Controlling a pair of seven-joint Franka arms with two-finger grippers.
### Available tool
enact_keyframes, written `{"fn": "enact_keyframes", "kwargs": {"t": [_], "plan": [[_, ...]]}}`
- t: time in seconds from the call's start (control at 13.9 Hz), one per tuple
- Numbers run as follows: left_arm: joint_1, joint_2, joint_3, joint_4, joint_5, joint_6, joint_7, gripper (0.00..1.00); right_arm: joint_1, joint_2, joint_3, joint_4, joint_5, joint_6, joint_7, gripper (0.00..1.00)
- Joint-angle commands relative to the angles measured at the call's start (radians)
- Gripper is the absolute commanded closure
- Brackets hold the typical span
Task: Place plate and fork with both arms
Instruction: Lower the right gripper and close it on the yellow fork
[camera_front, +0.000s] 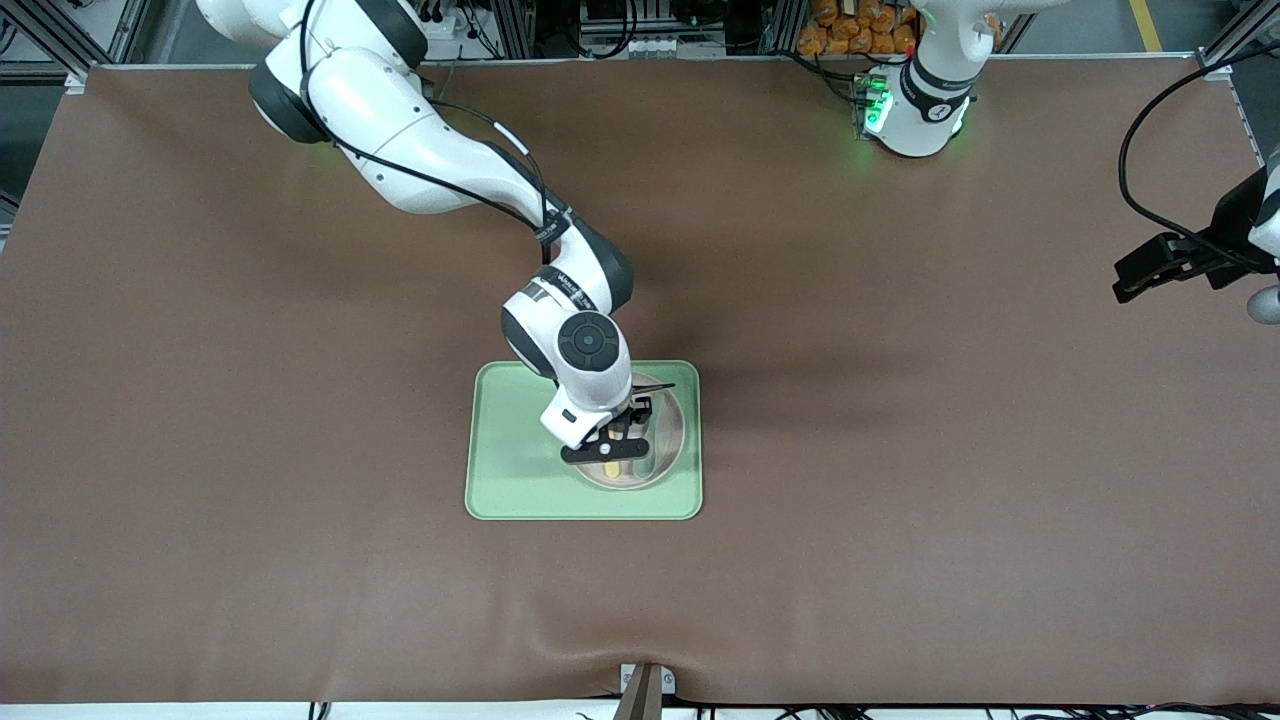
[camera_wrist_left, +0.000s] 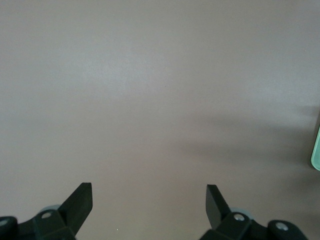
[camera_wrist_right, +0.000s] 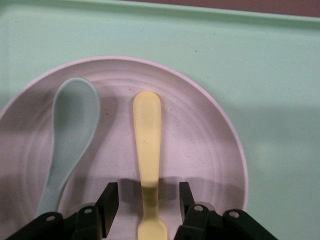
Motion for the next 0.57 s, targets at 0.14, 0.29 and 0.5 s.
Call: {"fn": "enact_keyframes", "kwargs": {"t": [0.14, 0.29, 0.5], "plan": [[0.006, -0.014, -0.001, -0.012, -0.015, 0.031, 0.002, 0.0, -0.008, 0.003, 0.006, -0.018, -0.048, 0.016, 0.022, 0.46], [0.006, -0.003, -0.001, -0.014, -0.015, 0.042, 0.002, 0.0, -0.005, 0.002, 0.006, -0.018, -0.039, 0.013, 0.025, 0.59], [0.006, -0.001, -0.001, -0.012, -0.023, 0.051, 0.002, 0.0, -0.01, -0.003, 0.009, -0.016, -0.035, 0.008, 0.062, 0.8]]}}
